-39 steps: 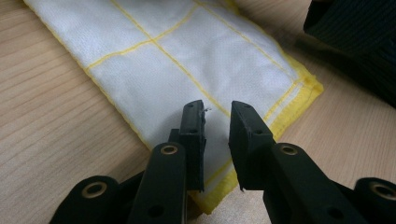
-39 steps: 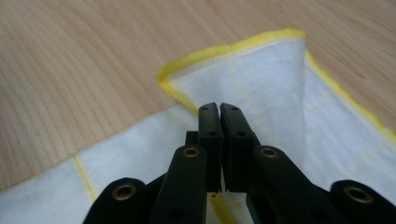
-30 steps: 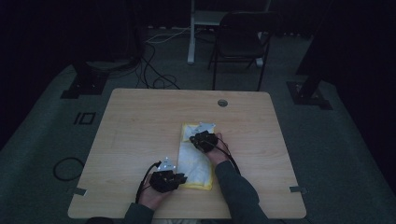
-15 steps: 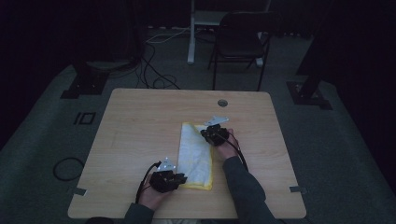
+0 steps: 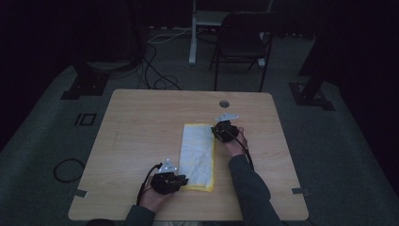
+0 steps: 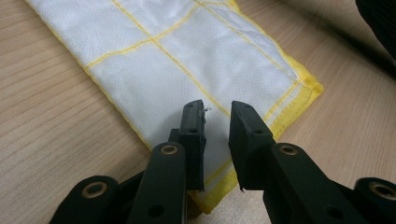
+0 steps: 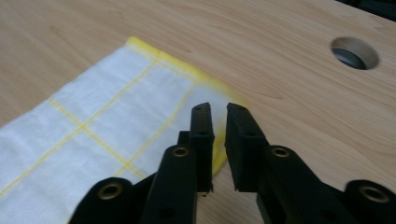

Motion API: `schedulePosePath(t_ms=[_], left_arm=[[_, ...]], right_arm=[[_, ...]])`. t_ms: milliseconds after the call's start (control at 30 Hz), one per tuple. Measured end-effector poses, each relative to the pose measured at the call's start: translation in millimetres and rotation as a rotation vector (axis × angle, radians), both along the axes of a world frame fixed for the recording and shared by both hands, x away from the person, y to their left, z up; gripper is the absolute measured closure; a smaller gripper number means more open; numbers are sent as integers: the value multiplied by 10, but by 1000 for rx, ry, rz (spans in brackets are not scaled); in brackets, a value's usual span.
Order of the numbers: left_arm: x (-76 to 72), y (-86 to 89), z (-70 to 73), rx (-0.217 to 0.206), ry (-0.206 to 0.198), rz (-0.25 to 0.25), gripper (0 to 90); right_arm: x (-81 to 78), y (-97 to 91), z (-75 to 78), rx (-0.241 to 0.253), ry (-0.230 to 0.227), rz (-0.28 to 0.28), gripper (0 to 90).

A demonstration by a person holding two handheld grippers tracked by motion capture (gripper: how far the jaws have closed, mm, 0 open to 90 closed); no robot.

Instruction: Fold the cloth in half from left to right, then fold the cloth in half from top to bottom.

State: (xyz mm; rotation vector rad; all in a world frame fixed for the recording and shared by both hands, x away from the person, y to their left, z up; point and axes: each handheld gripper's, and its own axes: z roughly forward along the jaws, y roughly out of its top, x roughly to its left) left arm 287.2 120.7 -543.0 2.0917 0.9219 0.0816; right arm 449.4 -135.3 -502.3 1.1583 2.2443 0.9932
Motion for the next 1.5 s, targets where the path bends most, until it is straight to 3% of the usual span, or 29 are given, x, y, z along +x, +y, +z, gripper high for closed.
schedulePosePath(t_ms=[200,500,667,900,1300,1500], left_arm=[[10,5,10,-5,3,-4,739],[164,173,139,-38,-34,76,698],[243,243,199,-48,-50,87,684],[401,261,261,-29,-75,86,660],[633,274,317,-31,-94,112,646],[822,265,367,-25,-120,133,645]], right_arm=[[-17,-50,33,5,-4,-10,757],[-43,-87,36,-6,-7,10,709],[-45,-70,28,-1,-3,12,690],[-47,-52,-1,1,1,26,661],[-58,-65,-47,6,13,30,648],[-73,-47,-68,13,15,38,645]])
